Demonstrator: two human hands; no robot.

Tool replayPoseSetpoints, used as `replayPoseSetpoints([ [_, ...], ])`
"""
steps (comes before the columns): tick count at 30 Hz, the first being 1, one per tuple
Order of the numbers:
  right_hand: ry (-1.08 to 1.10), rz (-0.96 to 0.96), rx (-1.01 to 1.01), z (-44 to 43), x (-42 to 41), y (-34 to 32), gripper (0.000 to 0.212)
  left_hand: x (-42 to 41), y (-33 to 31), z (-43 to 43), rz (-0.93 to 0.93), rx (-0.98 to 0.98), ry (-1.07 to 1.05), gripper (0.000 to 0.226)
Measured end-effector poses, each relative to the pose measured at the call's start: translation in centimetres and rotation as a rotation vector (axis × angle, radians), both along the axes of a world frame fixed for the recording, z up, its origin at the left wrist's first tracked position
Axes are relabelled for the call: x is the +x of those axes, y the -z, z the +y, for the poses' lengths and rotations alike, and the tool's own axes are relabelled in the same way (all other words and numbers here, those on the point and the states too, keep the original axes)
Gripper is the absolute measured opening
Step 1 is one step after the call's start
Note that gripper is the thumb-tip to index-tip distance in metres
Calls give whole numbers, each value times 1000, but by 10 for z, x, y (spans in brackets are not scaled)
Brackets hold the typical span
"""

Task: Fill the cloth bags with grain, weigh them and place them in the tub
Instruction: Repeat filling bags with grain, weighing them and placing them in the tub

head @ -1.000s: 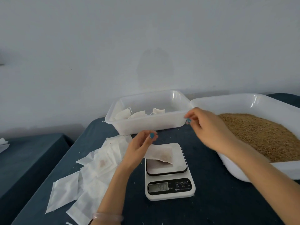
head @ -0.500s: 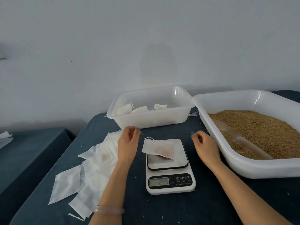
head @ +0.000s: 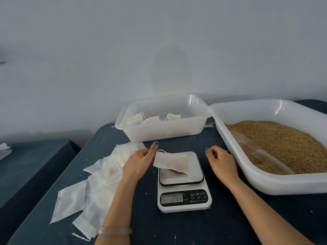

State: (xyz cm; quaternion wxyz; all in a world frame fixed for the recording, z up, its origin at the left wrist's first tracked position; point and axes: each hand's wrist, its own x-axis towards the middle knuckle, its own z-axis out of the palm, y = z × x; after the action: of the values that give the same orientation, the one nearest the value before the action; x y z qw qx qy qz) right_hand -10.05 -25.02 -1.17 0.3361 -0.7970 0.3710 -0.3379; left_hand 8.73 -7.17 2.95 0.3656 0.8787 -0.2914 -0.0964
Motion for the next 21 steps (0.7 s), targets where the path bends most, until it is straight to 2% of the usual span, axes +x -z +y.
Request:
replayPoseSetpoints([
  [4,3,41,-32,1,1,0,32,-1,2,-1,81,-39,120,46],
  [9,17,53,-35,0,2,0,32,-1,-15,-8,84,-241,302,22],
  [12,23,55,-23,0,2,0,33,-1,-40,-29,-60,-244,342,12],
  [16,20,89,-15,0,2,0,32,6,-85,-73,-396,-112,307,12],
  [21,13,103,-48,2,2,-1,30,15,-131,-136,-705,-196,224,20],
])
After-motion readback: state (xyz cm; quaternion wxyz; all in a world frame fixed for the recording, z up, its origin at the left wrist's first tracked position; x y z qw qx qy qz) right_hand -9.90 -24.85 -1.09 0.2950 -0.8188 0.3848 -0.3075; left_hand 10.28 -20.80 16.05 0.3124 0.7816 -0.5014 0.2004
